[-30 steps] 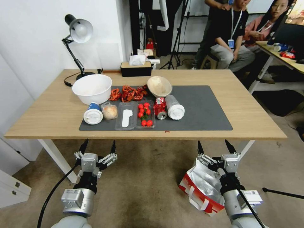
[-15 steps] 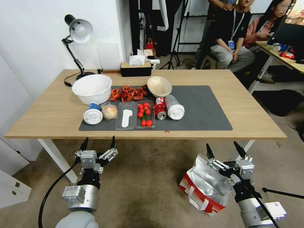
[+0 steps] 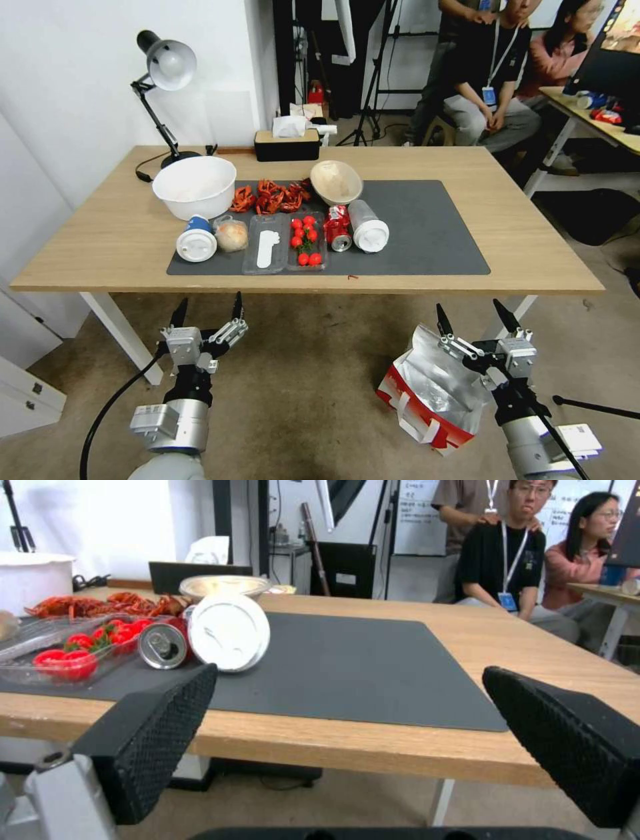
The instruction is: Pick up the food delivery bag from the floor and place it on the table.
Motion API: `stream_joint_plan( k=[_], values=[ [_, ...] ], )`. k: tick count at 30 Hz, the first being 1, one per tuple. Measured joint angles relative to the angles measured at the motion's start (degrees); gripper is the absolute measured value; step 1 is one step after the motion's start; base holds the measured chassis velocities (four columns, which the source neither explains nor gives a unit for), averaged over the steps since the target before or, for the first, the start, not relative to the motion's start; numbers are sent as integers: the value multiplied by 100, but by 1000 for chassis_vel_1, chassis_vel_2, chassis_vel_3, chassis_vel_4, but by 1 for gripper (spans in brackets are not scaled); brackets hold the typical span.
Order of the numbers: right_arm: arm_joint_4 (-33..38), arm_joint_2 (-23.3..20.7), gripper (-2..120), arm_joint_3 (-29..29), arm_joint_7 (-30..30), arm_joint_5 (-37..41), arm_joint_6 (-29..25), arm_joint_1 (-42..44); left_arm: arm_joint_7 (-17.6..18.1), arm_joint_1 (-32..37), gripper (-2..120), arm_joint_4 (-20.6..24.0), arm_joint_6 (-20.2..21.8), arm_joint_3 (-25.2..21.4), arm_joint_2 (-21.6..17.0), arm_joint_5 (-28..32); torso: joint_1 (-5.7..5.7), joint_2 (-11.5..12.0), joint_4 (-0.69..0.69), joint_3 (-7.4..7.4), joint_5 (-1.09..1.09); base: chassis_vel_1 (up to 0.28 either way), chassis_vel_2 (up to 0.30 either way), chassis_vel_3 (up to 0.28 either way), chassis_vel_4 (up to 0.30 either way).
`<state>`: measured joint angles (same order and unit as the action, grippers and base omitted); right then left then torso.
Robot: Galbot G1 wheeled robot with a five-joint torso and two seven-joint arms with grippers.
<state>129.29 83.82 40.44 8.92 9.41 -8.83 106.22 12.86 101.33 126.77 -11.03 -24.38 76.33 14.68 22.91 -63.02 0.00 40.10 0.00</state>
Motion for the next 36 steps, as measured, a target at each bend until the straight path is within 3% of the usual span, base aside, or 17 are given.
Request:
stream_joint_plan(
  k=[11,22,36],
  values=[
    [74,35,100,-11,-28,-34,-33,36,-161,42,100,-7,-108,-32,-5,88,0,0,0,0,1,0,0,0,0],
    [147,88,100,-23,-46,-59,-88,100,-63,65,100,34,-124,-46,-35,149,-7,17,0,-9,1,0,0,0,0],
    [157,102,100,-26,-66,-54,-105,130,-128,96,100,60,-119,-57,-77,224,-195,444,0,-246,0,0,0,0,0]
  ],
)
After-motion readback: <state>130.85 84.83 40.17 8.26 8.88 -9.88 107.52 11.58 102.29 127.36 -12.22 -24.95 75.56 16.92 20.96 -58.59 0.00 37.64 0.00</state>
